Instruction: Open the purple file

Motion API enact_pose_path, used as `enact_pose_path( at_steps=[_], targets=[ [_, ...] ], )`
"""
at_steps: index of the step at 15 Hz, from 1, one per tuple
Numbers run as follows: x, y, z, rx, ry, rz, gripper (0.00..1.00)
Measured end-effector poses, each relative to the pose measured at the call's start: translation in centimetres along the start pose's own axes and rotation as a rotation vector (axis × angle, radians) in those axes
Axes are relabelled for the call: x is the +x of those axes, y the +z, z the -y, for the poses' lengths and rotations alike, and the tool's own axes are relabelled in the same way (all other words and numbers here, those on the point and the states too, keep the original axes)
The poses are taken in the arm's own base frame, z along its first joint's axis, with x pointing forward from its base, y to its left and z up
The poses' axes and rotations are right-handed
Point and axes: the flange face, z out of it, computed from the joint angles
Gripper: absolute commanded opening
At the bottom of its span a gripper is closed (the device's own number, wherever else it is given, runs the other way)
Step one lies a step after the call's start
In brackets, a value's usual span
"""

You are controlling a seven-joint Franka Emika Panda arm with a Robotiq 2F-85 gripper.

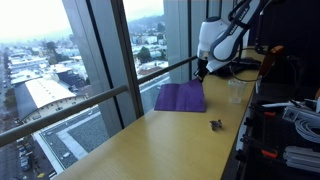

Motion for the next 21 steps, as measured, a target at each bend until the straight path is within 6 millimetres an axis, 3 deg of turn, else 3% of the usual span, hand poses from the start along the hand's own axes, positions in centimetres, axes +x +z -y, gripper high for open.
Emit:
enact_pose_path(
  at_steps=[5,9,12,15,21],
  targets=[
    [0.7,-7.8,3.9,-0.158,-0.202,-0.199,0.00],
    [-2.2,-12.1,9.4,-0.246,-0.380,-0.352,0.00],
    [-6.7,-13.1,13.4,-0.277,-0.479,-0.436,0.00],
    [-12.7,-12.9,16.6,-0.270,-0.568,-0.484,0.00],
    [-23.8,-13.1,20.0,-0.243,-0.735,-0.554,0.00]
  ],
)
